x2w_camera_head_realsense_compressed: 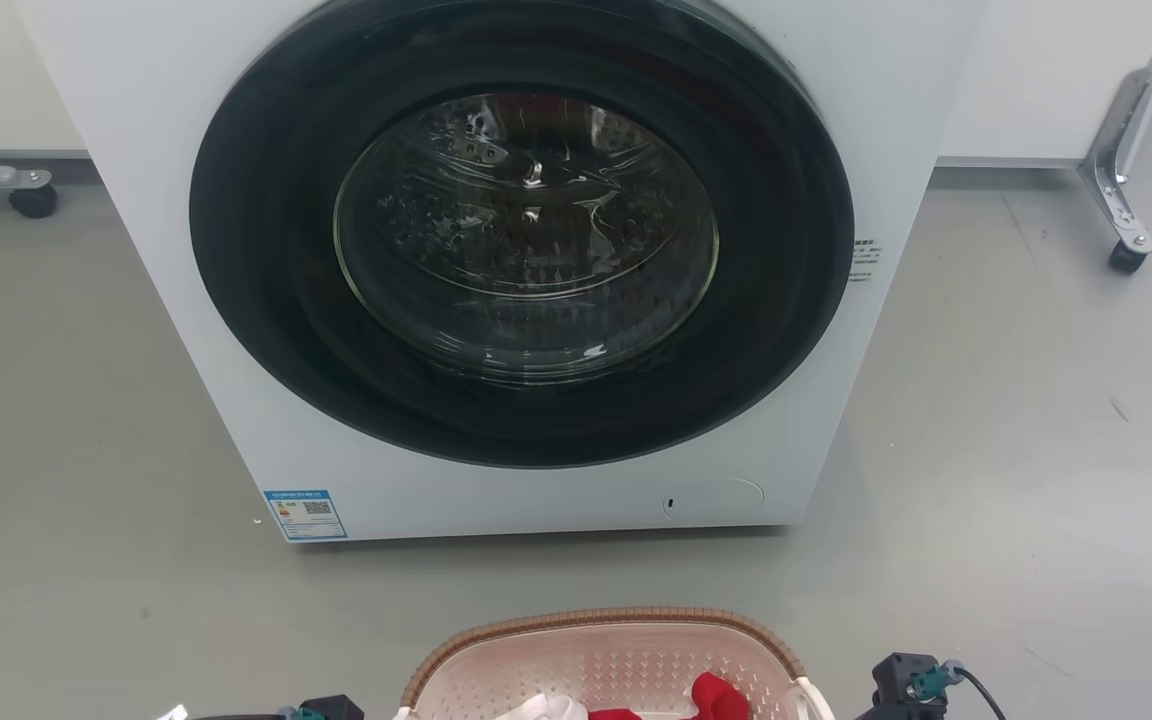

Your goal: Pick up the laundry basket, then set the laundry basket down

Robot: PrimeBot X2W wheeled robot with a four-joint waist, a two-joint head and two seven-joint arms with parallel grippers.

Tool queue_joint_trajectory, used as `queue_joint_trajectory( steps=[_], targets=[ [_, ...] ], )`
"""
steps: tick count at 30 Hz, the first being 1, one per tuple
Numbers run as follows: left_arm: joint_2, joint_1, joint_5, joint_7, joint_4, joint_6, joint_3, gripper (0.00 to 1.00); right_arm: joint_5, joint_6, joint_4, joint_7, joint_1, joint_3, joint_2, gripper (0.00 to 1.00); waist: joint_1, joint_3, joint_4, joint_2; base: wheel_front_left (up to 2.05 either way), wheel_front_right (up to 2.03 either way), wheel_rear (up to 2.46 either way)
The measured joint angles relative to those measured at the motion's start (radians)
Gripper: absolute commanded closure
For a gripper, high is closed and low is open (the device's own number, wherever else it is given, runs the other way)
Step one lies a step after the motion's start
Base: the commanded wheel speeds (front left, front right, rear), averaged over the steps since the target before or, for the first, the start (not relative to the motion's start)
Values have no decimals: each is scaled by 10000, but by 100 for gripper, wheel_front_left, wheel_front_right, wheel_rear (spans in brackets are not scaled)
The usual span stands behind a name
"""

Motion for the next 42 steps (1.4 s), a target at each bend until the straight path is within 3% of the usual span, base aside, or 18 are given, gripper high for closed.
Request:
queue_joint_trajectory(
  steps=[42],
  targets=[
    [77,0,-780,184,-341,418,-662,100,368,-56,21,98,-139,280,-42,100,2,280,103,0,0,0,0]
  ],
)
